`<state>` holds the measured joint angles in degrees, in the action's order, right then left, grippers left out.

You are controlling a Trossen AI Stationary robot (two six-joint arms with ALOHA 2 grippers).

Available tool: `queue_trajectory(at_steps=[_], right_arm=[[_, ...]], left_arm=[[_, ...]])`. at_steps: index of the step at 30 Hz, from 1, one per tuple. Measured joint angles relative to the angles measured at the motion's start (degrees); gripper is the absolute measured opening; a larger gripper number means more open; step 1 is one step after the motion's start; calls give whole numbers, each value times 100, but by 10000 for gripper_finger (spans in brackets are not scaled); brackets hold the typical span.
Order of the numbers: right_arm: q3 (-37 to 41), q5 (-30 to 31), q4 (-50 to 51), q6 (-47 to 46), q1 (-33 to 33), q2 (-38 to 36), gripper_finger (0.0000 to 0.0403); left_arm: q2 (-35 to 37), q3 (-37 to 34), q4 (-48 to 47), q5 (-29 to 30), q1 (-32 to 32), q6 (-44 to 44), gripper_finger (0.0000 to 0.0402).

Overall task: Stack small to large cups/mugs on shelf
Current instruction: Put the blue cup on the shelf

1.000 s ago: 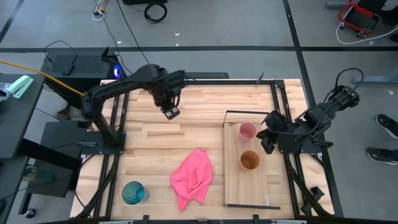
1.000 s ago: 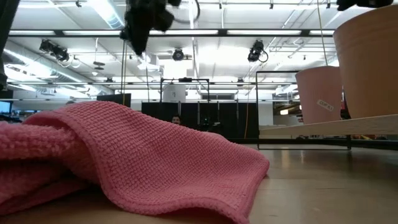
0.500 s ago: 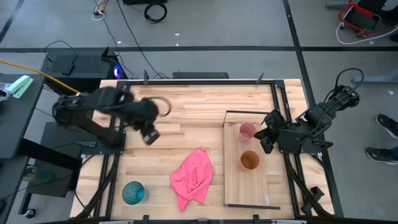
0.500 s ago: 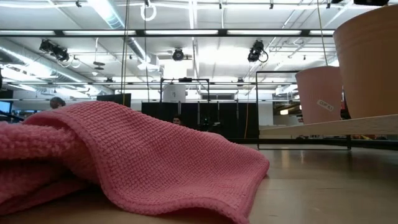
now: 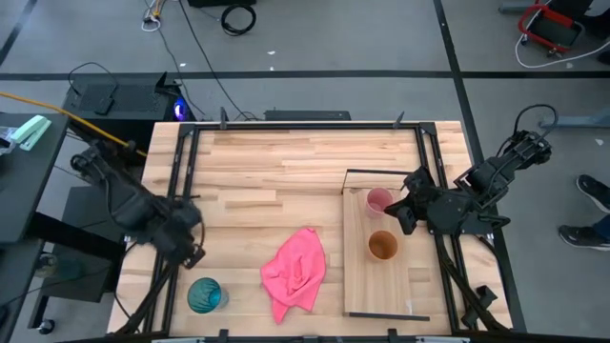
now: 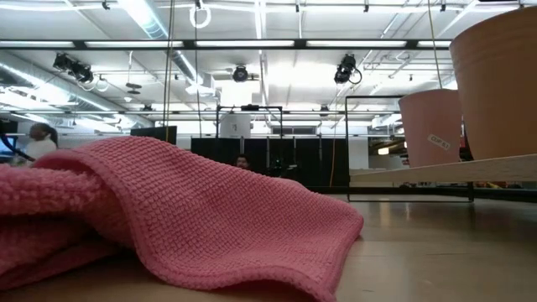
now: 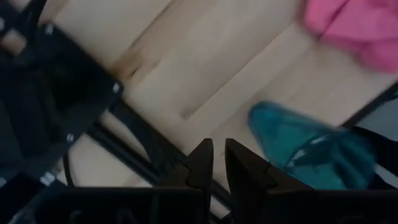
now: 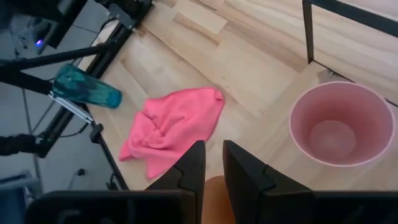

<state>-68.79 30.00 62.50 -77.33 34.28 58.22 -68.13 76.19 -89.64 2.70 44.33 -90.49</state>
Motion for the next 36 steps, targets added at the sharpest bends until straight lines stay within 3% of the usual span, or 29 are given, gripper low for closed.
queue_trajectory(at_steps=[7, 11, 17, 36], right_arm=[[0, -2, -11, -113, 0, 0, 64], [0, -2, -7, -3, 0, 0, 64], [0, -2, 58, 481, 0, 0, 64], [0, -4, 107, 901, 0, 0, 64]], left_arm=[[-12, -466, 1146, -89, 998, -1102, 61], [-12, -469, 1707, -85, 1204, -1678, 71], [-52, -469, 1768, -81, 1345, -2562, 94], [-1093, -466, 1787, -81, 1133, -2608, 148]])
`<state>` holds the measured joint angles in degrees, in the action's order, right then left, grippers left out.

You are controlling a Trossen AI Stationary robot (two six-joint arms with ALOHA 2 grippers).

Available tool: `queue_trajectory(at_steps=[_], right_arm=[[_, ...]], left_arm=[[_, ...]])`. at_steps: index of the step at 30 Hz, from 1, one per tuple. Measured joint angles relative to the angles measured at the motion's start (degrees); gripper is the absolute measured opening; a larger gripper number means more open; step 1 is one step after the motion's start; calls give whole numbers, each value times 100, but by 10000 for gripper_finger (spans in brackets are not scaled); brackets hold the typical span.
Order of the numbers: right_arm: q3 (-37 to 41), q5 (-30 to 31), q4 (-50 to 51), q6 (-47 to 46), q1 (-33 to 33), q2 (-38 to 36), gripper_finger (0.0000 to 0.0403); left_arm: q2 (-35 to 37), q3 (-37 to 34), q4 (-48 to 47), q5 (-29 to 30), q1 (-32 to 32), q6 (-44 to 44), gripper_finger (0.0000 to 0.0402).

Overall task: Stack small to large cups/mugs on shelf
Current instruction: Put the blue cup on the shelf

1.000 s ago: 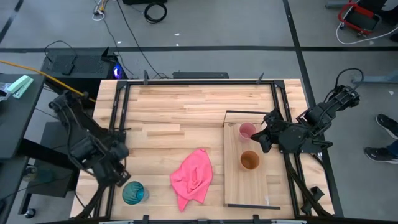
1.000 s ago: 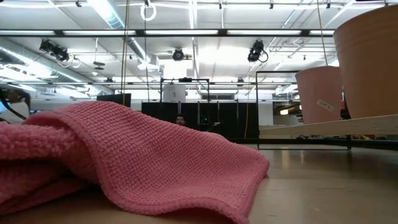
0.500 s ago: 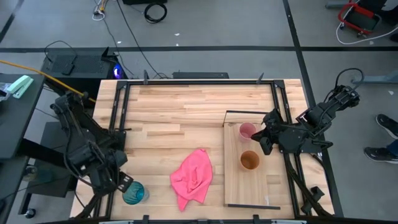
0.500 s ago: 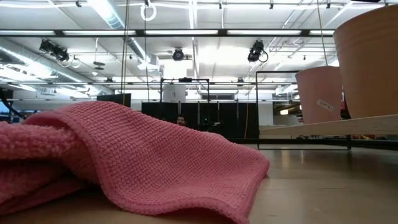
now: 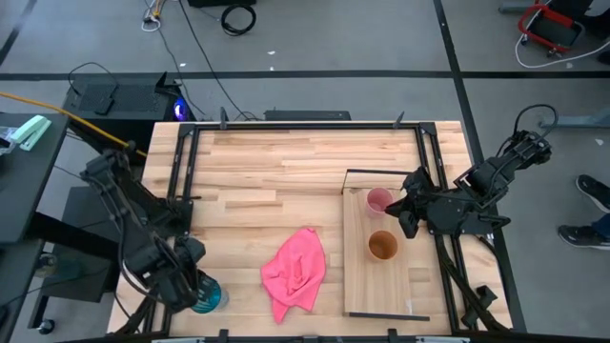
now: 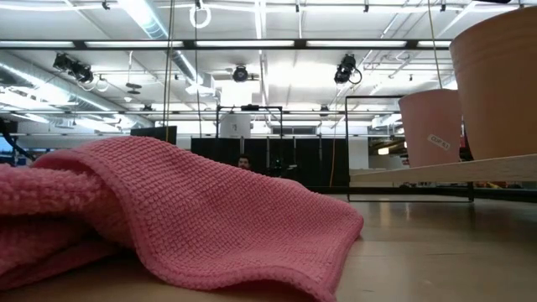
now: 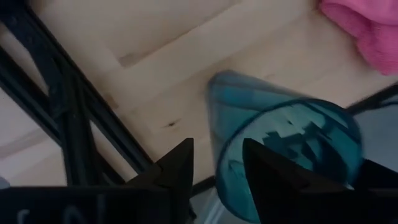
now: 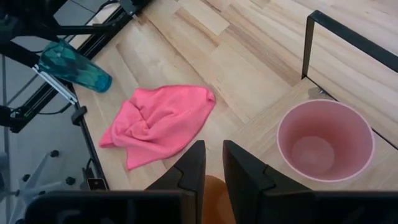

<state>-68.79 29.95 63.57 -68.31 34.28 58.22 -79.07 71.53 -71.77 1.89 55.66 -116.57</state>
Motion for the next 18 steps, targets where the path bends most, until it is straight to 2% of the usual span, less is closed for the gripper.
queue_trajectory(at_steps=[9, 18], right_arm=[[0, -2, -2, -4, 0, 0, 64], [0, -2, -2, -7, -2, 0, 64]], left_arm=[[-316, 0, 41, 2, 0, 20, 150], [-381, 0, 69, 0, 0, 0, 116]])
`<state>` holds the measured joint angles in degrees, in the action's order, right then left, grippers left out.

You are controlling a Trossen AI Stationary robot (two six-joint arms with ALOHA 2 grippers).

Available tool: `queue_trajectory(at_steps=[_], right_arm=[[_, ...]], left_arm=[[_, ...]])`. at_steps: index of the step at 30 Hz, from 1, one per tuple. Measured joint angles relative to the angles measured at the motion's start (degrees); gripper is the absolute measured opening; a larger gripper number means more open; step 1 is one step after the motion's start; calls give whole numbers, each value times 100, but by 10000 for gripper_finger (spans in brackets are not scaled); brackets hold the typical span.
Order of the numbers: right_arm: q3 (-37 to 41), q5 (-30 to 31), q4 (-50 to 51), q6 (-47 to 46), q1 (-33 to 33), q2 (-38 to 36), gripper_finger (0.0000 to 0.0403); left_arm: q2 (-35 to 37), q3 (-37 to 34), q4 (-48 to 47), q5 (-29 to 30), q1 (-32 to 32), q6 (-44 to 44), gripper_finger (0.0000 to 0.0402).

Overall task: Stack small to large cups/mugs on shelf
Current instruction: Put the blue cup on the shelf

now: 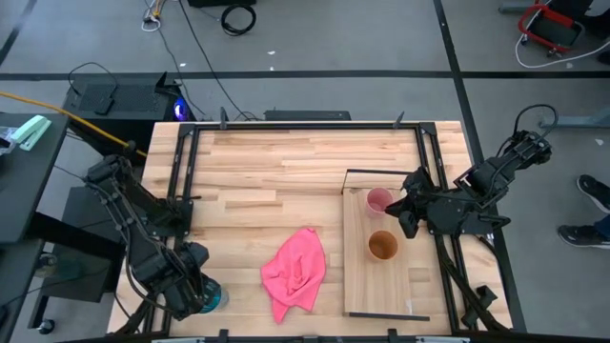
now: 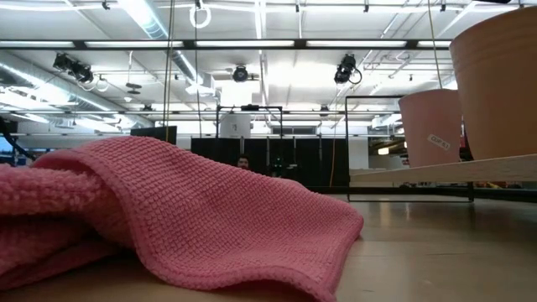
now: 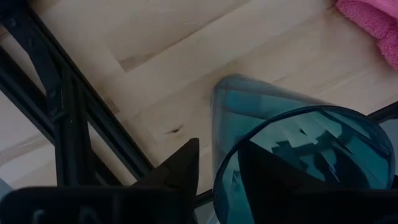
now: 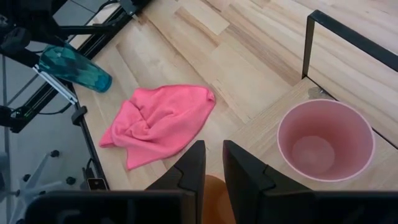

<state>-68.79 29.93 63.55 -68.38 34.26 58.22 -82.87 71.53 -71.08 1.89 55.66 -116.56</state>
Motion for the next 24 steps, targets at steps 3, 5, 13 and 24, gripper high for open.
queue_trajectory(at_steps=[3, 5, 13, 24], right_arm=[[0, -2, -2, 0, 1, 0, 64], [0, 0, -2, -2, 2, 0, 64], [0, 0, -2, -2, 2, 0, 64], [0, 0, -2, -2, 2, 0, 64]], left_arm=[[0, 0, -1, 0, 0, -1, 91], [0, 0, -1, 0, 0, -3, 71], [0, 7, 3, 17, 0, 6, 12], [98, 183, -33, -13, -326, 421, 12]])
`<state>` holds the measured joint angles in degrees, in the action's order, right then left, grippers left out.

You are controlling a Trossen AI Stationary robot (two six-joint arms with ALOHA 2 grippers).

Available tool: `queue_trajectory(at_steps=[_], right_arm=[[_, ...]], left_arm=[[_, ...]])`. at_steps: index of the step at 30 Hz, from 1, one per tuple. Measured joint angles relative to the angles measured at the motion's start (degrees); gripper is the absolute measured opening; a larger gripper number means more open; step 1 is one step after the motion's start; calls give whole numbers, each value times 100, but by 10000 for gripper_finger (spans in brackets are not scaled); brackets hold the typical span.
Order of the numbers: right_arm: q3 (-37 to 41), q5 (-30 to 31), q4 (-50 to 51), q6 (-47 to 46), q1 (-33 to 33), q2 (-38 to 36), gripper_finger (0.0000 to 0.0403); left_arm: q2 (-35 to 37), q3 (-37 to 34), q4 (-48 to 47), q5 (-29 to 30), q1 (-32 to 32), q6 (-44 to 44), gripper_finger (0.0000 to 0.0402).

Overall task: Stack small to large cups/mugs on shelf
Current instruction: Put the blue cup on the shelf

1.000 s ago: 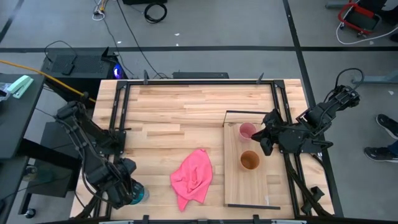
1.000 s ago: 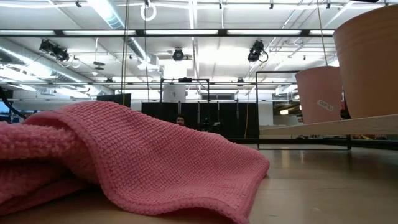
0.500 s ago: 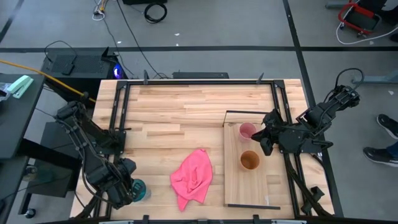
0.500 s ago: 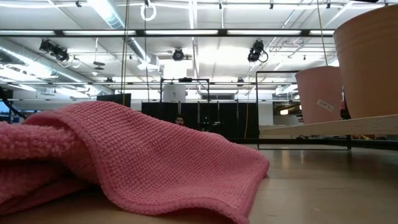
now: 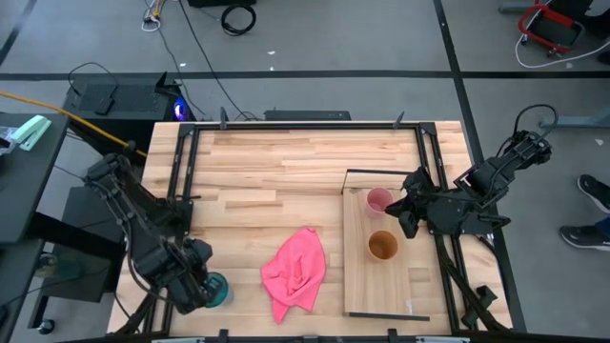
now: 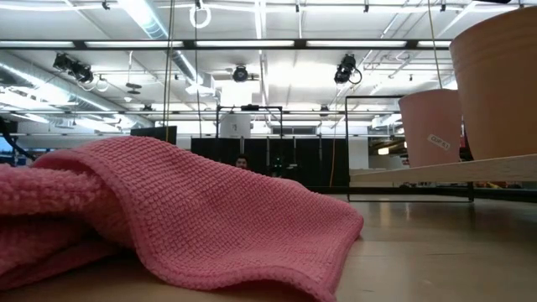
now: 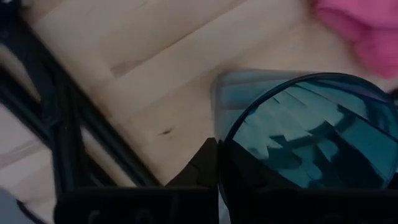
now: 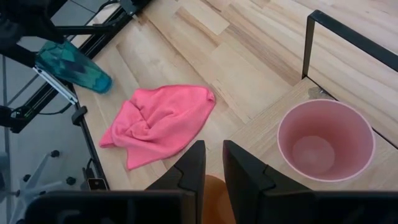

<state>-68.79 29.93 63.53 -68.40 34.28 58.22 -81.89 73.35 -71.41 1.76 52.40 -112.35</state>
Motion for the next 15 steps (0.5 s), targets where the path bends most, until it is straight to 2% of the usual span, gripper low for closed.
queue_trajectory(at_steps=[8, 15], right_arm=[[0, 0, 0, 55, 0, 0, 64], [0, 0, 0, 138, -2, 0, 64]], left_arm=[[57, 960, -363, 187, -837, 1334, 12], [57, 2351, -977, 936, -1907, 2706, 12]])
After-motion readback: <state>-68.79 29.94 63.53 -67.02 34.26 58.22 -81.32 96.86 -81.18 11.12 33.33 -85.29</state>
